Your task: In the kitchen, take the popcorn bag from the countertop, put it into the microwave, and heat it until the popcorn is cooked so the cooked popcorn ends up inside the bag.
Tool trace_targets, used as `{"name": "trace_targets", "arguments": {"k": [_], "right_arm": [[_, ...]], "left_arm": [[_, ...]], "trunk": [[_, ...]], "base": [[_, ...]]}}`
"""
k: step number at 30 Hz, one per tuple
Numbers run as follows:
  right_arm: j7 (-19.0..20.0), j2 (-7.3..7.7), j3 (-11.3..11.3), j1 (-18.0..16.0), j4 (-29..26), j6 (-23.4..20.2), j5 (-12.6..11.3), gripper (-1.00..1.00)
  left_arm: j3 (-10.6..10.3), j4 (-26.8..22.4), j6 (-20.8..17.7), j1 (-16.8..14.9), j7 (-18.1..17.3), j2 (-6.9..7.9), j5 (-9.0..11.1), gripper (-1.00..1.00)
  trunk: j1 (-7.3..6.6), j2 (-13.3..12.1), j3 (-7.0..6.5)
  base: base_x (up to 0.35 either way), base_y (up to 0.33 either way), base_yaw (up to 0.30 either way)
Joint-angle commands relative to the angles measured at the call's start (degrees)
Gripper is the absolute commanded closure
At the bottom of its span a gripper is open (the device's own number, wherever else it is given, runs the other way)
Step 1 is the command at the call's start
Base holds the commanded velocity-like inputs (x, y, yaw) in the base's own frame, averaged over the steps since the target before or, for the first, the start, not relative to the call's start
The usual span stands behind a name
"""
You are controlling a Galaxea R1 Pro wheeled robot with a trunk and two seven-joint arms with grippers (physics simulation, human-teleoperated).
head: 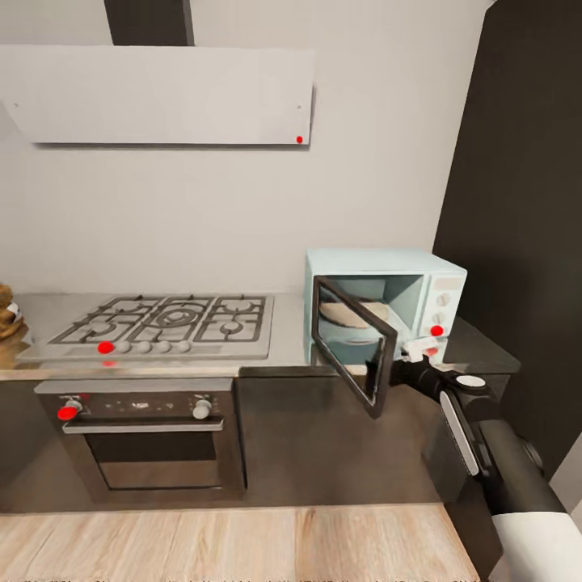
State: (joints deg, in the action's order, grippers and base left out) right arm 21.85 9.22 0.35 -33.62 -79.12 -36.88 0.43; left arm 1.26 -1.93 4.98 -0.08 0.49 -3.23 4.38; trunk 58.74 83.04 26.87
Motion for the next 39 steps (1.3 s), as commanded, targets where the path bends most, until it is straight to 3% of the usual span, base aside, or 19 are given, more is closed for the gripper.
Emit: {"name": "trace_targets", "arguments": {"k": [1, 6, 21, 23, 25, 27, 29, 31, 34, 39], "right_arm": [[1.3, 0.67, 0.1, 0.0, -0.1, -0.4, -0.3, -1.0], [4.5, 1.9, 0.1, 0.0, -0.1, -0.4, -0.2, -1.0], [4.7, 2.29, -0.1, 0.0, 0.0, -0.4, -0.4, -1.0], [4.4, 2.31, -1.7, 0.0, 0.1, -0.4, -0.3, -1.0], [4.4, 3.34, -9.0, 0.0, 0.0, -0.4, 0.2, -1.0], [4.4, 5.55, -13.0, 0.0, 0.0, -0.4, 0.4, -1.0], [4.2, 8.19, -14.8, 0.0, 0.0, -0.3, 0.2, -1.0], [3.8, 9.63, -15.9, 0.0, 0.0, -0.3, 2.2, -1.0], [3.3, 10.12, -20.2, 0.0, 0.1, -0.2, 7.3, -1.0], [3.2, 9.55, -21.2, 0.0, 4.2, -0.1, 13.7, -1.0]], "left_arm": [[0.1, 0.0, 0.1, 0.0, 0.0, -0.02, 0.5, -1.0], [0.1, 0.0, 0.1, 0.0, 0.0, -0.02, 0.5, -1.0], [0.1, 0.0, 0.1, 0.0, 0.0, 0.0, 0.5, -1.0], [0.1, 0.0, 0.1, 0.0, 0.0, 0.03, 0.4, -1.0], [0.1, 0.0, 0.1, 0.0, 0.0, 0.06, 0.4, -1.0], [0.1, 0.0, 0.1, 0.0, 0.0, 0.06, 0.5, -1.0], [0.1, 0.0, 0.1, 0.0, 0.0, 0.06, 0.5, -1.0], [0.1, 0.0, 0.1, 0.0, 0.0, 0.07, 0.5, -1.0], [0.1, 0.0, 0.1, 0.0, 0.0, 0.07, 0.5, -1.0], [0.1, 0.0, 0.1, 0.0, 0.0, 0.07, 0.5, -1.0]], "trunk": [[-0.01, 0.0, 0.06], [-0.01, 0.0, 0.06], [-0.01, 0.0, 0.06], [-0.01, 0.0, 0.06], [-0.01, 0.0, 0.06], [-0.01, 0.0, 0.06], [-0.01, 0.0, 0.06], [-0.01, 0.0, 0.06], [-0.01, 0.0, 0.06], [-0.01, 0.0, 0.06]], "base": [[-0.08, 0.314, 0.0], [-0.08, 0.314, 0.0], [-0.079, 0.311, 0.0], [-0.027, 0.162, 0.0], [-0.007, 0.039, 0.0], [-0.002, 0.013, 0.0], [-0.001, 0.003, 0.0], [0.0, 0.001, 0.0], [0.0, 0.0, 0.0], [0.0, 0.0, 0.0]]}}
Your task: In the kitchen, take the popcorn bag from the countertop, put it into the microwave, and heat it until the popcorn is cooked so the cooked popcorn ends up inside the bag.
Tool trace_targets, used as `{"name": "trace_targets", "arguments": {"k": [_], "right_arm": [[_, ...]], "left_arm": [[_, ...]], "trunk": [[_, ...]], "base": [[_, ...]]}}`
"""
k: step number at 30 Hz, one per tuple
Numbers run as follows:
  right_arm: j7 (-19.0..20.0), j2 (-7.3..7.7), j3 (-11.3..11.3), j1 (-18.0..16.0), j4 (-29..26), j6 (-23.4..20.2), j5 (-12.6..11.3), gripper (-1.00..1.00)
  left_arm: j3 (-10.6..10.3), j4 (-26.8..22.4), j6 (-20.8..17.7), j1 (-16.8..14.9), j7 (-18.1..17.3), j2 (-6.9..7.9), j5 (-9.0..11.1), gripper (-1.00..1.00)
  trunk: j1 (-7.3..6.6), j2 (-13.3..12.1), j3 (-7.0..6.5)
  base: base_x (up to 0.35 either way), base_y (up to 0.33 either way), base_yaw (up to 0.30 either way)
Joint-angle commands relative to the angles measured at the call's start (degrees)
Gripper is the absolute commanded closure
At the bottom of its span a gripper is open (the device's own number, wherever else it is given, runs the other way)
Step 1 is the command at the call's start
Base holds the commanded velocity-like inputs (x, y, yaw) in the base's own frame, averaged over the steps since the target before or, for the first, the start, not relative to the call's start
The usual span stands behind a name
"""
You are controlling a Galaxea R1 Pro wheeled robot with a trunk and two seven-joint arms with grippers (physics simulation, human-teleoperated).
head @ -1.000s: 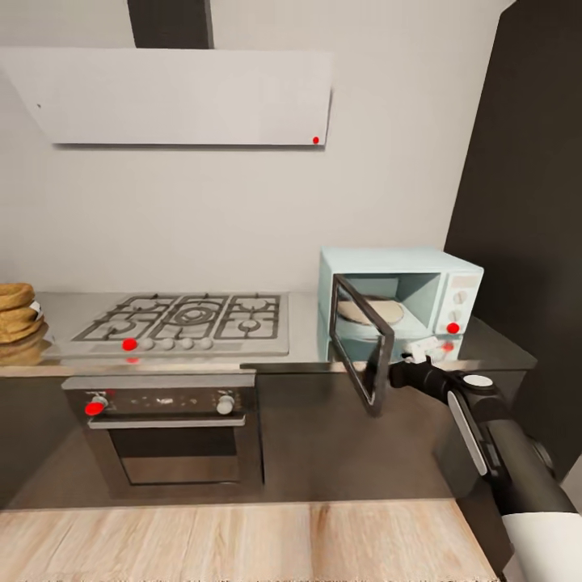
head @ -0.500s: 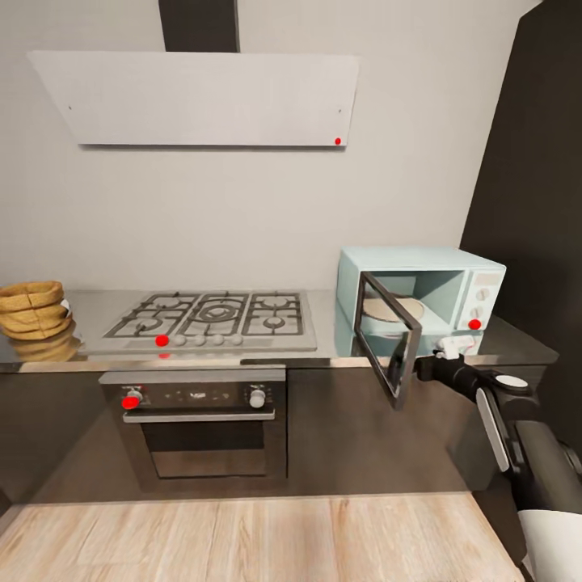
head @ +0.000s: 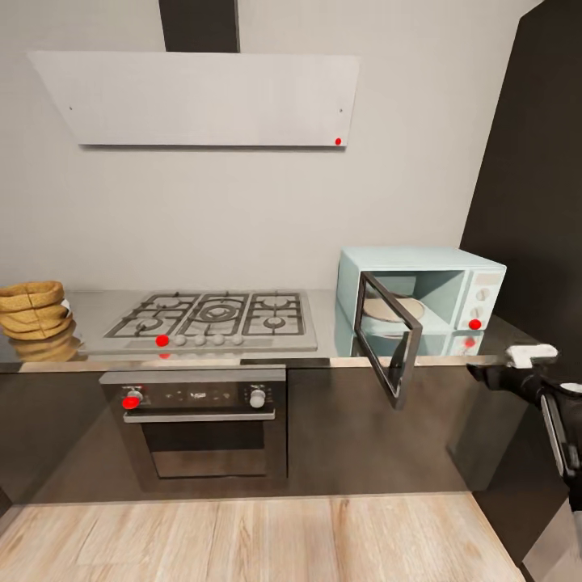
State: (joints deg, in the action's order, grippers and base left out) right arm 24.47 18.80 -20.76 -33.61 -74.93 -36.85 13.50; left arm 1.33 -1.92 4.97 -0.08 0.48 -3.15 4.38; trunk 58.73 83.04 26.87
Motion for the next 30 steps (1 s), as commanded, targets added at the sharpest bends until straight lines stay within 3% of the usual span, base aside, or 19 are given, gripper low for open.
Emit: {"name": "trace_targets", "arguments": {"k": [1, 3, 6, 10, 11, 13, 15, 17, 19, 22, 24, 28, 30], "right_arm": [[0.5, -0.28, -0.1, -0.1, 1.5, 0.0, 1.3, -1.0], [0.4, -0.82, -0.1, -0.1, 7.4, 0.3, 2.2, -1.0], [-0.5, -1.06, -0.2, -0.1, 25.1, 2.6, 3.9, -1.0], [-2.7, -1.02, -0.2, -0.1, 49.8, 10.8, 6.1, -1.0], [-3.4, -1.03, -0.1, -0.1, 58.9, 13.7, 6.3, -1.0], [-4.8, -1.09, -0.1, 0.1, 70.3, 20.4, 7.3, -1.0], [-7.2, -1.2, -0.1, 0.3, 74.6, 26.5, 8.3, -1.0], [-9.4, -3.4, -0.1, 5.6, 76.3, 31.9, 8.6, -1.0], [-11.4, -6.39, -0.1, 13.9, 76.7, 36.6, 8.8, -1.0], [-15.5, -8.39, -0.2, 18.2, 76.8, 39.3, 8.6, -1.0], [-17.4, -8.89, -0.3, 19.1, 76.8, 39.6, 8.5, -1.0], [-18.4, -10.18, -0.3, 19.6, 76.9, 39.9, 8.5, -1.0], [-18.5, -10.42, -0.3, 19.6, 76.9, 39.8, 8.5, -1.0]], "left_arm": [[0.1, 0.0, 0.1, 0.0, 0.0, -0.02, 0.5, -1.0], [0.1, 0.0, 0.1, 0.0, 0.0, 0.06, 0.5, -1.0], [0.1, 0.1, 0.1, 0.0, 0.0, 0.14, 0.5, -1.0], [0.1, 0.1, 0.1, 0.0, 0.0, 0.16, 0.5, -1.0], [0.1, 0.1, 0.1, 0.0, 0.0, 0.16, 0.5, -1.0], [0.1, 0.1, 0.1, 0.0, 0.0, 0.16, 0.5, -1.0], [0.1, 0.1, 0.1, 0.0, 0.0, 0.18, 0.5, -1.0], [0.1, 0.1, 0.1, 0.0, 0.0, 0.22, 0.5, -1.0], [0.1, 0.1, 0.1, 0.0, 0.0, 0.24, 0.5, -1.0], [0.1, 0.1, 0.1, 0.0, 0.0, 0.25, 0.6, -1.0], [0.3, 0.1, 0.1, 0.0, 0.1, 0.25, 0.6, -1.0], [3.5, 0.0, 0.2, 0.0, 0.0, 0.25, 1.5, -1.0], [4.1, 0.0, 0.2, 0.0, 0.0, 0.26, 1.6, -1.0]], "trunk": [[0.0, 0.0, 0.05], [0.0, 0.0, 0.05], [0.0, 0.0, 0.05], [0.0, 0.0, 0.05], [0.0, 0.0, 0.05], [0.0, 0.0, 0.05], [0.0, 0.0, 0.05], [0.0, 0.0, 0.05], [0.0, 0.0, 0.05], [0.0, 0.0, 0.05], [0.0, 0.0, 0.05], [0.0, 0.0, 0.05], [0.0, 0.0, 0.05]], "base": [[0.0, 0.0, 0.0], [0.0, 0.0, 0.0], [0.0, 0.0, 0.0], [0.0, 0.0, 0.0], [0.0, 0.0, 0.0], [0.0, 0.0, 0.0], [0.0, 0.0, 0.0], [0.0, 0.0, 0.0], [0.0, 0.0, 0.0], [0.0, 0.0, 0.0], [0.0, 0.0, 0.0], [0.0, 0.0, 0.138], [0.0, 0.0, 0.244]]}}
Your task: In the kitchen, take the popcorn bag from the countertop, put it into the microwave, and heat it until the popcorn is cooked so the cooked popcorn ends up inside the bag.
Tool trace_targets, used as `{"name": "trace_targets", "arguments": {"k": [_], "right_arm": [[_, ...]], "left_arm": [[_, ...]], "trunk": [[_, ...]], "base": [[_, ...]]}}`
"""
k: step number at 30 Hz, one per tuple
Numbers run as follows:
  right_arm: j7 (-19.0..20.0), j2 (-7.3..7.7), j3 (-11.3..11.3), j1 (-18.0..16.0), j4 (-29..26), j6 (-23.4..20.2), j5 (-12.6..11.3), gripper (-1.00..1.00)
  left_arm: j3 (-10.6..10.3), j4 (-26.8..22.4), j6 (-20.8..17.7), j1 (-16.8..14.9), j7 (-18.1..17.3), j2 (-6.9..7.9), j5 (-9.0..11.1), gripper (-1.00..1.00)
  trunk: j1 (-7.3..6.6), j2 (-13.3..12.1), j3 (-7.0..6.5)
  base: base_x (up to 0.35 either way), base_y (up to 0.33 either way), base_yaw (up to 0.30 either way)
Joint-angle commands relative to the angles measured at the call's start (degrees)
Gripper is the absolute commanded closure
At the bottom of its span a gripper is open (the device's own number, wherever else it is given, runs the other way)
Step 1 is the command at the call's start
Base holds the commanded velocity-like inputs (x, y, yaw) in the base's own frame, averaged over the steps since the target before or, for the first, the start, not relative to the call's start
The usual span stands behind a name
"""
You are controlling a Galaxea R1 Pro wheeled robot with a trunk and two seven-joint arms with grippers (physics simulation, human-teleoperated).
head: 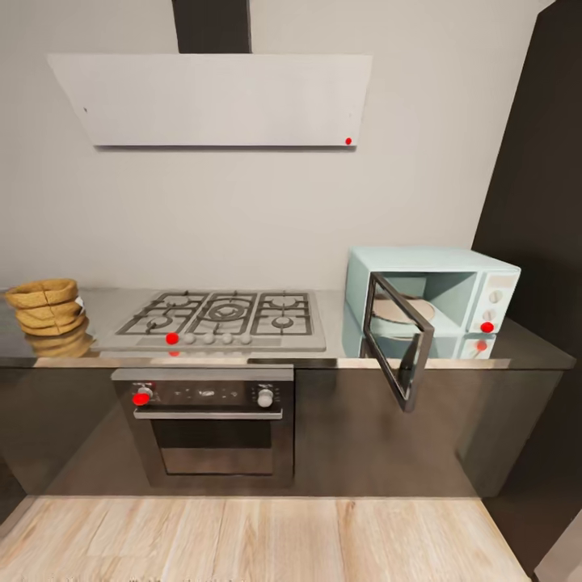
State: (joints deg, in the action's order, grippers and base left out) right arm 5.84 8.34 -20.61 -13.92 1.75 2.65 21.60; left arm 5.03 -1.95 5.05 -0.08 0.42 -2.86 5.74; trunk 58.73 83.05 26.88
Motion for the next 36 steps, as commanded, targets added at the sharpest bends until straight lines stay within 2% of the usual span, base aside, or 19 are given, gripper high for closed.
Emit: {"name": "trace_targets", "arguments": {"k": [1, 5, 7, 15, 36], "right_arm": [[0.1, -0.06, -0.5, -0.1, 0.2, 0.2, 0.5, -1.0], [0.0, -0.38, -0.5, 0.8, 0.2, 0.1, 0.5, -1.0], [0.0, -0.48, -0.5, 1.9, 0.2, 0.3, 0.5, -1.0], [0.0, -1.57, -0.4, 2.7, 0.2, 0.2, 0.6, -1.0], [0.2, -1.83, -0.4, 3.1, 0.2, -1.0, 0.7, -1.0]], "left_arm": [[0.5, -0.1, 0.1, 0.0, 0.0, 0.18, 0.2, -1.0], [0.5, -0.2, 0.1, 0.0, 0.0, 2.62, 0.0, -1.0], [0.5, -0.2, 0.1, 0.0, 0.0, 2.92, 0.0, -1.0], [0.5, -0.2, 0.1, 0.0, 0.0, 2.93, 0.0, -1.0], [0.5, -0.2, 0.1, 0.0, 0.0, 2.94, 0.0, -1.0]], "trunk": [[0.0, 0.0, 0.05], [0.0, 0.0, 0.05], [0.0, 0.0, 0.05], [0.0, 0.0, 0.03], [0.0, 0.0, -0.6]], "base": [[0.0, 0.0, 0.26], [0.0, 0.0, 0.267], [0.0, 0.0, 0.269], [0.0, 0.0, 0.269], [0.0, 0.0, 0.269]]}}
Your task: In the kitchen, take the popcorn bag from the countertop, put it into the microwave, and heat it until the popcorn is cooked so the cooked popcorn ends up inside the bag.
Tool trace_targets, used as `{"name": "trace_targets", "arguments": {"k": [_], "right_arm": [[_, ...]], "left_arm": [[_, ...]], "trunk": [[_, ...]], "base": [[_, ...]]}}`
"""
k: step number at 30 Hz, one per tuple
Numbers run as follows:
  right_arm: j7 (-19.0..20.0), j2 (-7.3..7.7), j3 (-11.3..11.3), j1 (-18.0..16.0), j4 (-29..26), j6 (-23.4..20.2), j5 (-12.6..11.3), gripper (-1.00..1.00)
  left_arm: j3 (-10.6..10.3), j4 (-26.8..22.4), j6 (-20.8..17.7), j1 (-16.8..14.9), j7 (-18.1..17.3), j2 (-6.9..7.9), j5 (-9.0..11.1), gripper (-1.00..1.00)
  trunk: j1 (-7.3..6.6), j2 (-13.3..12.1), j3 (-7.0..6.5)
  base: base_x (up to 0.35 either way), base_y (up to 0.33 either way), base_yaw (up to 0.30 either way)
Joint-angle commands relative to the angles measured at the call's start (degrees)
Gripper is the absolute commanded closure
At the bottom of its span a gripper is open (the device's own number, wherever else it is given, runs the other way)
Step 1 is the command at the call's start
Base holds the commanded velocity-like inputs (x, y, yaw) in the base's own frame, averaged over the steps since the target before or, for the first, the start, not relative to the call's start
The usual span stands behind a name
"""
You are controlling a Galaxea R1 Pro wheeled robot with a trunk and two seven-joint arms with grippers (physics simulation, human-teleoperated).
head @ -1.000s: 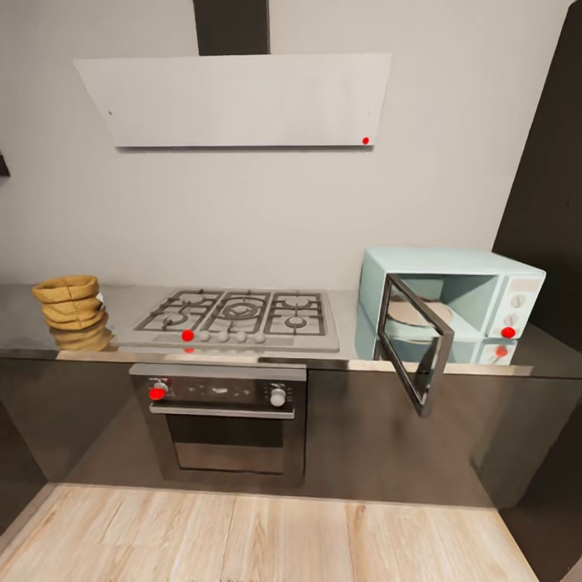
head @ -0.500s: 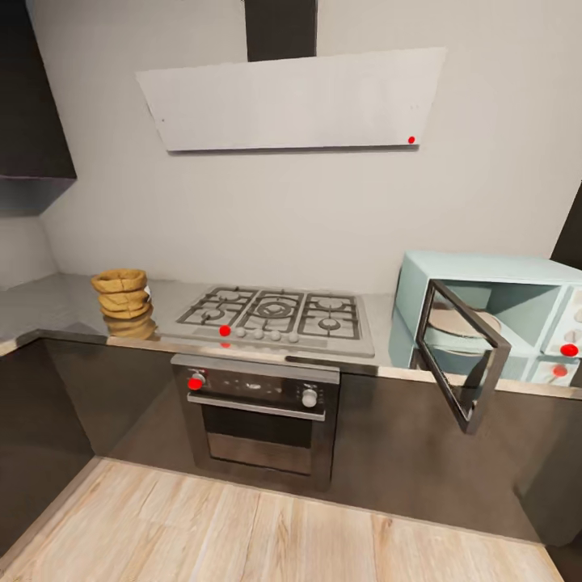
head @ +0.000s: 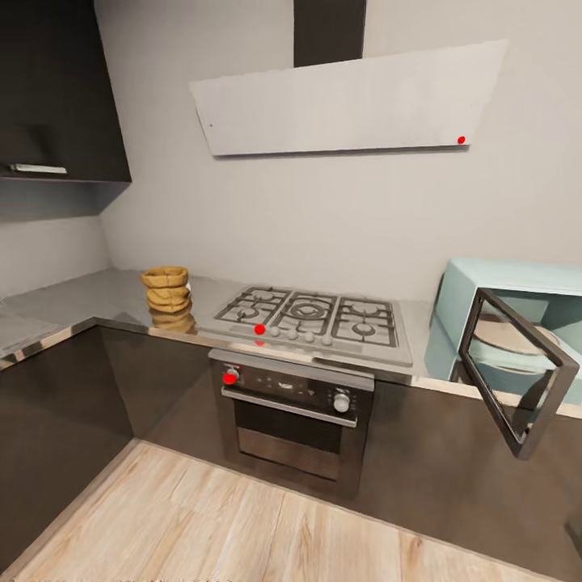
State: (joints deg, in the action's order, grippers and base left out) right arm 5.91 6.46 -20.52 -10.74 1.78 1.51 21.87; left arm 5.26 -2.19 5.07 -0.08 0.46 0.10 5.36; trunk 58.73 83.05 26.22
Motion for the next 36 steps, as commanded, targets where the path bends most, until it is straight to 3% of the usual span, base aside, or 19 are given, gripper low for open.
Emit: {"name": "trace_targets", "arguments": {"k": [1, 36], "right_arm": [[0.1, 0.04, -0.5, -0.1, 0.2, 0.2, 0.5, -1.0], [0.0, 0.13, -0.5, -0.1, 0.2, 0.7, 0.5, -1.0]], "left_arm": [[0.3, 0.0, 0.1, 0.0, 0.0, -0.01, 0.4, -1.0], [0.3, 0.0, 0.1, 0.0, 0.0, -0.01, 0.3, -1.0]], "trunk": [[0.0, 0.0, 0.02], [0.0, 0.0, -1.06]], "base": [[0.0, 0.0, 0.269], [0.0, 0.0, 0.269]]}}
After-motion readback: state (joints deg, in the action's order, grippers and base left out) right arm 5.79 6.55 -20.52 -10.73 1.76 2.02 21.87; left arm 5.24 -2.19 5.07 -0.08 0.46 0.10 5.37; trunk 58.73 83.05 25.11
